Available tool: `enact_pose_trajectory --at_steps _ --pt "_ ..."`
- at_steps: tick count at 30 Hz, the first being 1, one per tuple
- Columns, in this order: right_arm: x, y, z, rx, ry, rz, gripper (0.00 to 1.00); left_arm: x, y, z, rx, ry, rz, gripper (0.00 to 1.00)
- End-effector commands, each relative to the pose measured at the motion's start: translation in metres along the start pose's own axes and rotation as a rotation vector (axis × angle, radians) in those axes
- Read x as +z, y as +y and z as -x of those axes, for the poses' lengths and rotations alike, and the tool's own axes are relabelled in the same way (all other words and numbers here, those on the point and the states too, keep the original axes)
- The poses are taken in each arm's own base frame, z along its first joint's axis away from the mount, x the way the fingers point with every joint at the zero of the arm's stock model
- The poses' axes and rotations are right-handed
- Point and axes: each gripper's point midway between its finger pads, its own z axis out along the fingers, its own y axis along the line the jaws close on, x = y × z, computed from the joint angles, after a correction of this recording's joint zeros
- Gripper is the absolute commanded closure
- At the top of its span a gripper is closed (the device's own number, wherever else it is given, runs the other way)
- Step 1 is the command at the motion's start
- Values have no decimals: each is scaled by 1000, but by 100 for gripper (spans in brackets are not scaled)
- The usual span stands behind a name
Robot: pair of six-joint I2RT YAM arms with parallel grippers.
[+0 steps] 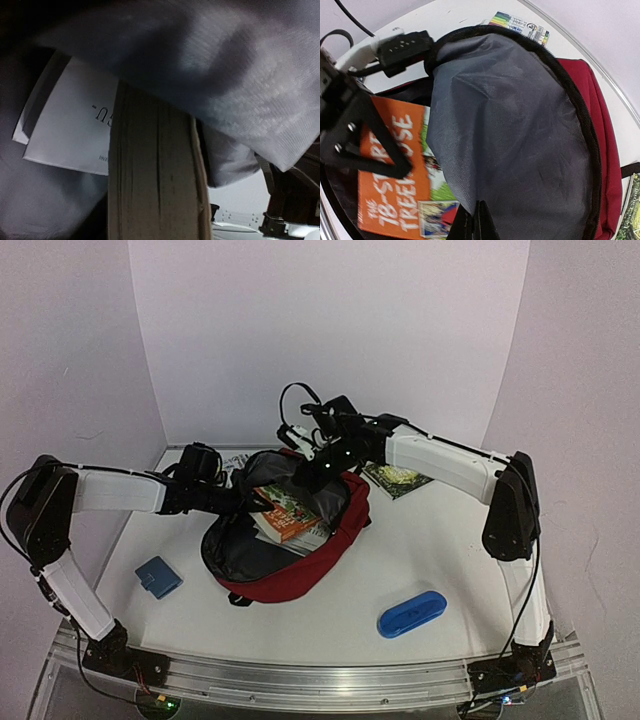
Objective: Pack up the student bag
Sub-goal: Place the book in the student bag.
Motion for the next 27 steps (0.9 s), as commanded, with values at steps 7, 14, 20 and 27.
enact_pose_trajectory --at_steps 7,14,20,27 --pt "-39 -18 42 41 -135 -4 100 -38 -12 10 59 -207 84 35" --pt "-40 -23 40 59 -134 8 100 -56 8 -38 54 -67 135 30" --pt "-42 -19 40 61 -135 25 100 -58 36 -64 31 6 204 23" --pt "-46 -17 41 57 -139 32 100 -43 47 -92 95 128 271 23"
